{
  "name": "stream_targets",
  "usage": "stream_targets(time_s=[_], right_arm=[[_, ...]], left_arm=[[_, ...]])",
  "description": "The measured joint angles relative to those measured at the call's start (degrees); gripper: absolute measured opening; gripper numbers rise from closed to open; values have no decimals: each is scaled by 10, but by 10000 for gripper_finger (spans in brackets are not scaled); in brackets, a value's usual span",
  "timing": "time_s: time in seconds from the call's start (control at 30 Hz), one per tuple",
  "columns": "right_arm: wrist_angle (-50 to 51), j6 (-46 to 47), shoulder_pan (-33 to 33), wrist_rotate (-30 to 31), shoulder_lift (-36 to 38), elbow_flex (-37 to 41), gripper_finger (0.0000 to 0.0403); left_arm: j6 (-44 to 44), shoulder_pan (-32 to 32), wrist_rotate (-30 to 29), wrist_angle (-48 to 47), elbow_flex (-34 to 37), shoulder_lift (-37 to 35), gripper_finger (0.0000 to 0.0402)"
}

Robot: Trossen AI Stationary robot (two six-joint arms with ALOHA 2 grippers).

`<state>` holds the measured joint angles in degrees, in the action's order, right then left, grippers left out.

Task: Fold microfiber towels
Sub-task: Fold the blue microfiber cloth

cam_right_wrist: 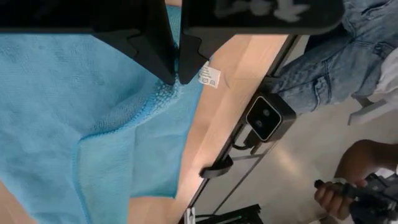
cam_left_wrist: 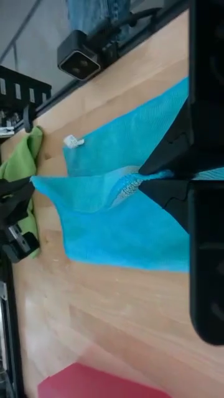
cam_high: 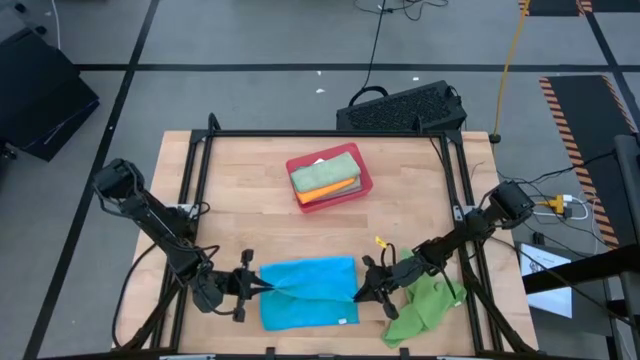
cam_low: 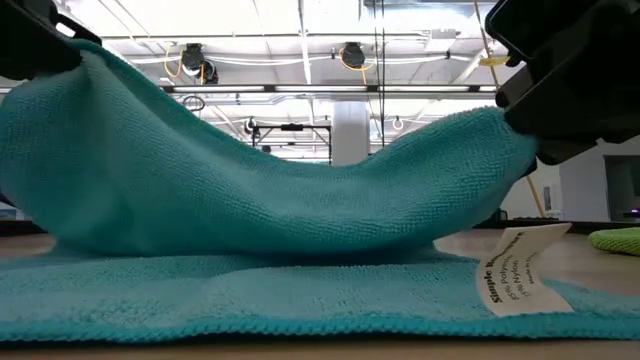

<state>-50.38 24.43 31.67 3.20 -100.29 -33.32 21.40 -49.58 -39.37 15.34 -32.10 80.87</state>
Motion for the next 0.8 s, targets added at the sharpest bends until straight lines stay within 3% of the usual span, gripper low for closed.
stream_targets(time_s=[0.17,0.33,0.5,0.8], right_arm=[[1,4,0,16,-7,0,8],[-19,17,-1,15,-35,0,8],[-25,29,-1,13,-48,0,12],[-50,26,1,-25,-48,0,61]], left_arm=[[5,3,2,-5,0,-4,4],[63,20,7,-17,0,-3,22],[93,34,56,-18,0,0,25],[107,36,75,-18,0,2,26]])
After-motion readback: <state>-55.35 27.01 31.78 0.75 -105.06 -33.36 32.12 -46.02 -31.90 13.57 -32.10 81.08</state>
